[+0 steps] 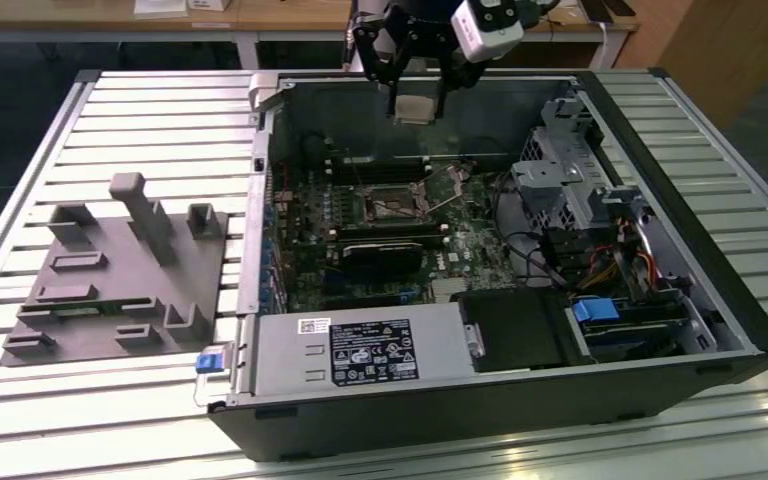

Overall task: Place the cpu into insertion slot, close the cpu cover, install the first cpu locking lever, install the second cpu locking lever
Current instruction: 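Place the cpu into insertion slot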

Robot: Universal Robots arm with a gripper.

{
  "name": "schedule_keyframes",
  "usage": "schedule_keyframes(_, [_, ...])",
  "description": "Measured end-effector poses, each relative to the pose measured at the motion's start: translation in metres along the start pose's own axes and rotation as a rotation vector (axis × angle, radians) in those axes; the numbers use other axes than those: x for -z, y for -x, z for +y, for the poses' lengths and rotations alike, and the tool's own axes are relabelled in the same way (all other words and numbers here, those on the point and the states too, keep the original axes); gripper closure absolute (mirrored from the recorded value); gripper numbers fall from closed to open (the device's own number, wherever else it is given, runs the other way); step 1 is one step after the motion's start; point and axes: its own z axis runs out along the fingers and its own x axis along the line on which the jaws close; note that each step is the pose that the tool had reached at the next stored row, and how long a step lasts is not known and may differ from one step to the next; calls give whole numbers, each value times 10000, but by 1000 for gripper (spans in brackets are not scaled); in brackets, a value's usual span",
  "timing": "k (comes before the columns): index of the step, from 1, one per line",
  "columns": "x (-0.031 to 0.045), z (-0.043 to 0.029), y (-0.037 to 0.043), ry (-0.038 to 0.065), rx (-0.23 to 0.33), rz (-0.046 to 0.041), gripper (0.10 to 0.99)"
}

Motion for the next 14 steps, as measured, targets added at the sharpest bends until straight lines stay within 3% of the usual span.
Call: schedule_keyframes(14, [-5,-1,0,8,-454,-40,545])
